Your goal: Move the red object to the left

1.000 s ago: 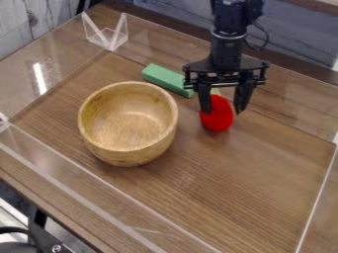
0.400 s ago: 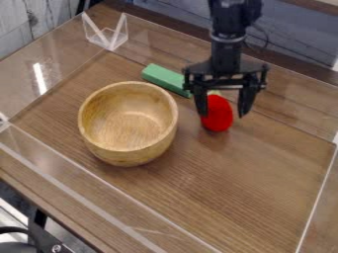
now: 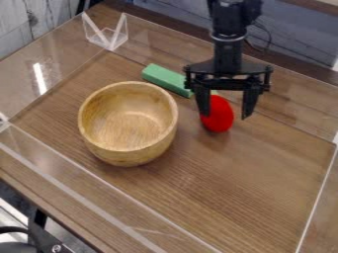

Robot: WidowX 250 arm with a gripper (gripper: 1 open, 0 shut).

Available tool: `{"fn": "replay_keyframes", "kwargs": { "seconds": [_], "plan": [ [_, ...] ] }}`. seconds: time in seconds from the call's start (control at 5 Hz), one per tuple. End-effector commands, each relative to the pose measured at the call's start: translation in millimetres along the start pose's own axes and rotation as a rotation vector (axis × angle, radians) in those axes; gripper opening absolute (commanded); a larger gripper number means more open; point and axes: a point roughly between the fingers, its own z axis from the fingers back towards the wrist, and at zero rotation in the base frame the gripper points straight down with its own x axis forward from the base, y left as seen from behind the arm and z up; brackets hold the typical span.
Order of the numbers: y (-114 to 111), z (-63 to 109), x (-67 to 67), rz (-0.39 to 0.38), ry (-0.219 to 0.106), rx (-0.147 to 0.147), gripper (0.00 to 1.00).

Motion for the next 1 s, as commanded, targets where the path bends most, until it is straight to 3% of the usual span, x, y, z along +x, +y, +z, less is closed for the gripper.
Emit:
{"fn": "replay_keyframes", "kwargs": {
  "seconds": [0.0,0.6,0.8],
  "plan": [
    [-8,24.9,18.7,-0.009,-0.102,-0.045,1.0],
    [-5,6.5,28.7,-0.076,-0.132,-0.01,1.0],
    [-14,13.1,24.8,-0.166,-0.132,-0.009,1.0]
  ]
}}
